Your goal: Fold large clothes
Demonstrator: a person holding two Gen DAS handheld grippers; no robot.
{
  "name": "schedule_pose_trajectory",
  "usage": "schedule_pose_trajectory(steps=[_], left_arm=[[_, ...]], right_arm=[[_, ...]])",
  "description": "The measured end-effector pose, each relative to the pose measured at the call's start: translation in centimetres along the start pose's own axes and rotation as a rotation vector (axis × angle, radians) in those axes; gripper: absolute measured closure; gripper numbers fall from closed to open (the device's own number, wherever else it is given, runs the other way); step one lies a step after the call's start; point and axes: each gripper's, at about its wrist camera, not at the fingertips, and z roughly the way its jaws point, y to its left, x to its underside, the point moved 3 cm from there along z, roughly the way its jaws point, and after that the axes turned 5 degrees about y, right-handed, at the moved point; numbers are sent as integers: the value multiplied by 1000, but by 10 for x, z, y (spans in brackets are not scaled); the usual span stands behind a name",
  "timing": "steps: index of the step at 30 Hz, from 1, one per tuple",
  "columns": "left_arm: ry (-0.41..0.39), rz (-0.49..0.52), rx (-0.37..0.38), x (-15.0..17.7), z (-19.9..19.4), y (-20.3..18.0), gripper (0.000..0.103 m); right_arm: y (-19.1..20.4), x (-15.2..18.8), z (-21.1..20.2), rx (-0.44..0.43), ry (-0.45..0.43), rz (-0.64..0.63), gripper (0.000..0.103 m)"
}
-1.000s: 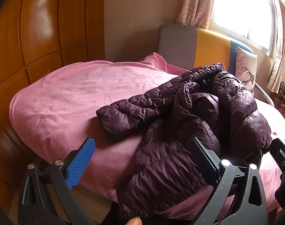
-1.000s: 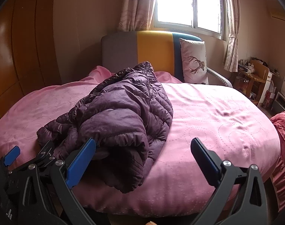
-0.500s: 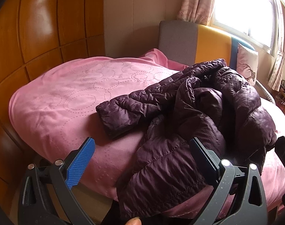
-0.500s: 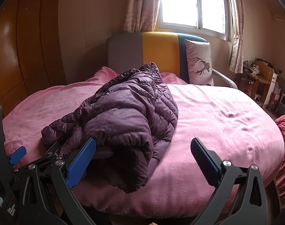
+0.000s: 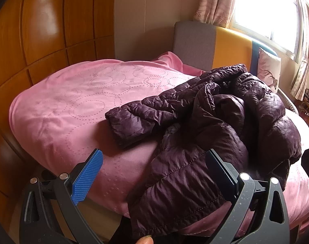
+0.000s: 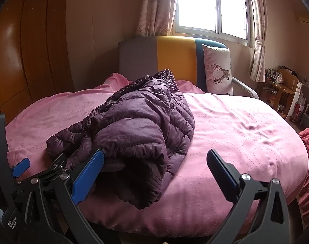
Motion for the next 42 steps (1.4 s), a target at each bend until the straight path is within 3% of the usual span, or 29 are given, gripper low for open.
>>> schedule_pose_trajectory(steps=[24, 34, 38, 42], left_arm=[[20, 20, 16, 1, 12, -4, 3], [57, 25, 49, -1, 26, -1, 3], [89, 25, 109, 1, 31, 8, 3], [166, -56, 299, 6, 36, 27, 6]], right_arm=[[-23, -23, -1, -38, -26, 34, 2], [-42, -47, 11, -113, 6, 47, 2], [-47, -60, 24, -174, 52, 60, 2], [-32, -74, 48, -241, 125, 10, 2]])
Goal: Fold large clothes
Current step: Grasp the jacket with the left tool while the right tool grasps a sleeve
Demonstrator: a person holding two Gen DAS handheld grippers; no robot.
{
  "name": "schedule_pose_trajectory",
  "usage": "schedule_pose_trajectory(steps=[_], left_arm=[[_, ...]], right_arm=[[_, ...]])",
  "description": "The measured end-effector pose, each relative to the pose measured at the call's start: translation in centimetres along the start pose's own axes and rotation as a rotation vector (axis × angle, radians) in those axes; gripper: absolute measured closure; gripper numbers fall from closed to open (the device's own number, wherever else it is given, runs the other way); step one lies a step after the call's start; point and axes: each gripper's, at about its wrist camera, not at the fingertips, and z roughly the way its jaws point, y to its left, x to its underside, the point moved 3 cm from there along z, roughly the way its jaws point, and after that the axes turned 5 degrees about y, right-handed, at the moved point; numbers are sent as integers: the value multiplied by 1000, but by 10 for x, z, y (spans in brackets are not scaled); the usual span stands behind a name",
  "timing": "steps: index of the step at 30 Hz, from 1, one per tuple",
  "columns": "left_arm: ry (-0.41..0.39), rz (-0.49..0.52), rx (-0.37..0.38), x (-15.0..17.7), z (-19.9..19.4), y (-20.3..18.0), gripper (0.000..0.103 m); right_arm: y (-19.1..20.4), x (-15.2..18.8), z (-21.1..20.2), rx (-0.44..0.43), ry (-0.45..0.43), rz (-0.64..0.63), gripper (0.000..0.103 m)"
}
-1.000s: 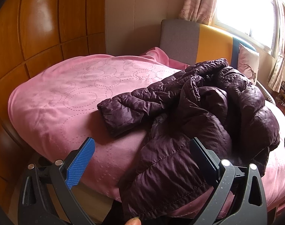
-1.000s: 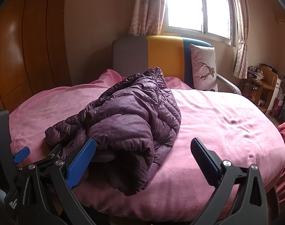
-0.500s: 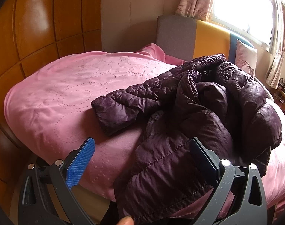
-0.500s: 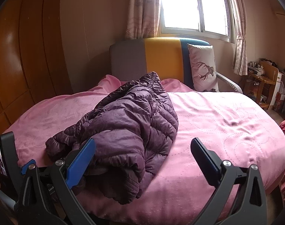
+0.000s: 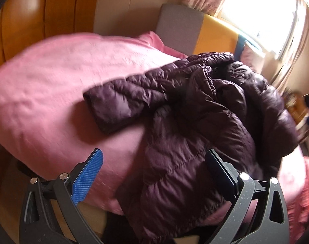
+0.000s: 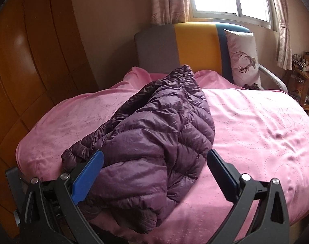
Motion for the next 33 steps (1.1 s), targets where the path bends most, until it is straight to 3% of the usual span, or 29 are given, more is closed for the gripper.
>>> schedule_pose_trajectory(steps=[1, 4, 6, 7, 8, 9, 10, 12, 15, 17, 21, 23, 25, 26, 27, 30, 32, 33], left_arm=[[23, -33, 106, 2, 1, 5, 9], [61, -72, 225, 7, 7, 9, 17], [88, -85, 282, 10, 13, 7, 33], [102, -79, 295, 11, 16, 4, 40], [119, -64, 306, 13, 20, 1, 60], [135, -46, 295, 14, 25, 0, 81], [146, -36, 281, 15, 27, 0, 86], [126, -30, 261, 12, 24, 4, 98], [63, -17, 159, -3, 12, 23, 99], [34, -28, 63, -17, 9, 41, 99], [-33, -90, -107, -42, -4, 81, 100], [-47, -97, -166, -46, -10, 93, 101], [-42, -103, -179, -45, -11, 102, 101], [-44, -97, -196, -43, -11, 105, 102], [-44, -92, -180, -41, -12, 107, 102], [-38, -141, -114, -33, -19, 119, 102], [-21, -177, -91, -29, -23, 123, 102], [-28, -191, -84, -25, -27, 125, 95]], right_arm=[[3, -4, 6, -19, 13, -6, 2], [15, -18, 34, -25, 72, -27, 2], [26, -24, 58, -13, 119, -69, 4], [30, -25, 73, 10, 161, -92, 10], [33, -24, 85, 17, 201, -105, 37], [35, -22, 99, -3, 251, -121, 54], [35, -20, 105, -11, 267, -131, 58], [31, -17, 102, 40, 238, -184, 80], [5, -9, 87, 141, 197, -211, 88], [-22, -1, 83, 258, 198, -232, 89], [-90, 17, 85, 364, 293, -144, 89], [-107, 20, 83, 354, 323, -102, 88], [-110, 12, 75, 313, 316, -95, 72], [-105, 5, 67, 313, 292, -115, 55], [-97, -4, 58, 311, 248, -146, 46], [-59, -31, 46, 249, 155, -243, 32], [-19, -47, 55, 139, 134, -310, 29], [7, -53, 65, 73, 136, -351, 28]])
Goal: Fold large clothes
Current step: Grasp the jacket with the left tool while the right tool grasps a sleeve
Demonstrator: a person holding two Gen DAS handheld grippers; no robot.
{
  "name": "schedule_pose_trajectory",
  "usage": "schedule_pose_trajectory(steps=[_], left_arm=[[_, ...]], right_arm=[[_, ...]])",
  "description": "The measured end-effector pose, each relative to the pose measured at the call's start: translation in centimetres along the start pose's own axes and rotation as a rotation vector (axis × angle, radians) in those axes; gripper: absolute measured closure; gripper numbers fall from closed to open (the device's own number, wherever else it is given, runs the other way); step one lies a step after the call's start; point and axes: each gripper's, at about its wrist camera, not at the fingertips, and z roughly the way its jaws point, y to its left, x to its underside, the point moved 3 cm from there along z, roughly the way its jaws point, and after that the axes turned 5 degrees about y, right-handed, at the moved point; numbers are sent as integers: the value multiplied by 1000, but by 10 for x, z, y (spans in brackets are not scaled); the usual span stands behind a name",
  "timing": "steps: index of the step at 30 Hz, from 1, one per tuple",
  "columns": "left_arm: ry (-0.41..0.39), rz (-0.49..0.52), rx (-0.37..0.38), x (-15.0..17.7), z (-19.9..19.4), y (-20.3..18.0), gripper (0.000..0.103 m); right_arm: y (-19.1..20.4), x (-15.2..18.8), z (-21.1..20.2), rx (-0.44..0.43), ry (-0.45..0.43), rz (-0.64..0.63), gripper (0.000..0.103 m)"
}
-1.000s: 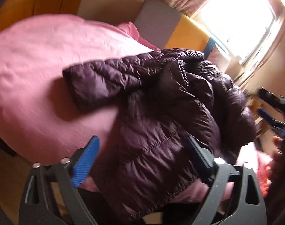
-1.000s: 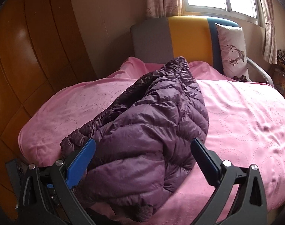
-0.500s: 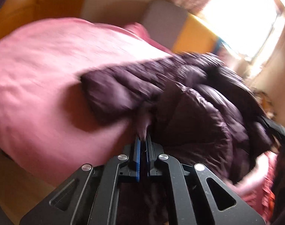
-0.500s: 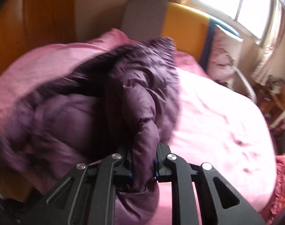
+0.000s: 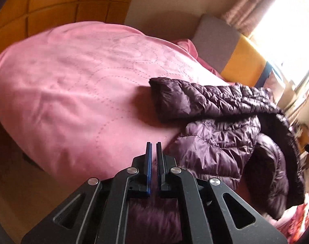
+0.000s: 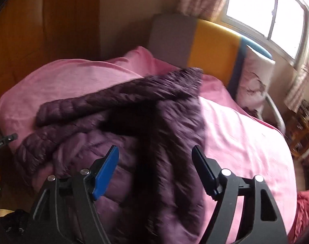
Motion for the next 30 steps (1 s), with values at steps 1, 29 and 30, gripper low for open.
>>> schedule_pose_trajectory(steps=[1, 29, 30], left_arm=[[-7, -8, 10, 3, -6, 2, 90], [-42, 134, -140, -49, 26, -28, 102], [-64, 135, -160, -63, 25, -27, 103]], right_arm=[[22, -14, 9, -50, -4, -45, 28], [-147, -125, 2, 77, -188, 334, 96], [-187, -111, -5, 104, -184, 427, 97]])
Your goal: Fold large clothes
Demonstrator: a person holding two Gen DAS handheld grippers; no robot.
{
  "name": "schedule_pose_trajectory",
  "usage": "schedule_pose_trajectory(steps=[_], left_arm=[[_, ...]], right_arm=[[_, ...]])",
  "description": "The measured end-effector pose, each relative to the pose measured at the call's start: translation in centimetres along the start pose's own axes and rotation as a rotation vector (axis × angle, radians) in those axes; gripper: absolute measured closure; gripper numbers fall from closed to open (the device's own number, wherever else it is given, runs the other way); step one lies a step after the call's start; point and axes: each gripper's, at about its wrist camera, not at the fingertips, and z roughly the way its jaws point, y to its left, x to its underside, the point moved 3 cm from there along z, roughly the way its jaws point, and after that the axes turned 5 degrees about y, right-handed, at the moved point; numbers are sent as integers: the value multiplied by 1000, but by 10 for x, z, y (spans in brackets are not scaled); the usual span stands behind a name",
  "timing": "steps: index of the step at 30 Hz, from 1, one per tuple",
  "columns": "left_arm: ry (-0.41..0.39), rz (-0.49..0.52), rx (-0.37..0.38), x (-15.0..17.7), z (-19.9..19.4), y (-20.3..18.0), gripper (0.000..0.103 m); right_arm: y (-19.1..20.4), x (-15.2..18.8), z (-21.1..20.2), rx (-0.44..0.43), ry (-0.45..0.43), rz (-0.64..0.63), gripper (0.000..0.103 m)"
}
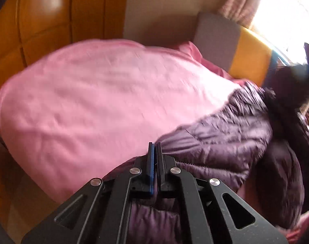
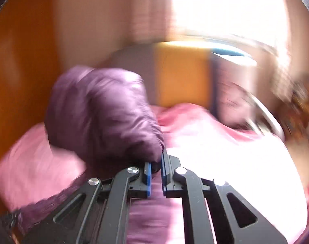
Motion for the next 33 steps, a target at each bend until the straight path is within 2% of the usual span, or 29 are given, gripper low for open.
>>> schedule_pose_trajectory(steps=[4, 7, 9, 10, 11, 14, 15, 16, 17, 18, 19, 22, 23, 28, 29, 33], left_arm=[[-55, 3, -75, -39, -2, 8, 103], [-114, -17, -212, -88, 3, 20, 103], [-103, -77, -192, -109, 9, 34, 103], [-110, -95, -210, -114, 10, 39, 103], [-99, -92, -196, -120, 13, 39, 103], [-89, -42, -89, -115, 7, 20, 103], [-69, -10, -48, -110, 7, 7, 97], [-43, 39, 13, -100, 5, -9, 89], [-33, 62, 52, -94, 3, -20, 59], [-28, 78, 96, -85, -1, -31, 28], [-26, 84, 147, -76, -5, -41, 22], [59, 94, 334, -40, -14, -73, 21], [108, 94, 400, -24, -16, -85, 21], [279, 112, 593, 41, -18, -129, 21], [317, 109, 625, 54, -15, -137, 21], [391, 95, 649, 81, 0, -154, 20]], right_arm=[[-146, 11, -8, 161, 18, 274, 97], [-238, 41, -14, 276, 48, 452, 97], [-289, 65, -18, 367, 77, 546, 97], [-314, 74, -27, 403, 94, 583, 97], [-331, 86, -29, 429, 113, 619, 97], [-365, 129, -32, 468, 163, 724, 96], [-370, 134, -31, 447, 164, 752, 90], [-369, 142, -34, 423, 156, 776, 84], [-365, 153, -40, 387, 133, 790, 47], [-359, 157, -51, 363, 110, 793, 20], [-357, 165, -55, 338, 92, 784, 19], [-313, 190, -53, 202, 121, 739, 17], [-294, 202, -50, 137, 132, 726, 13], [-181, 264, -50, -277, 255, 612, 10], [-160, 270, -49, -346, 281, 582, 9], [-87, 293, -35, -582, 381, 518, 8]])
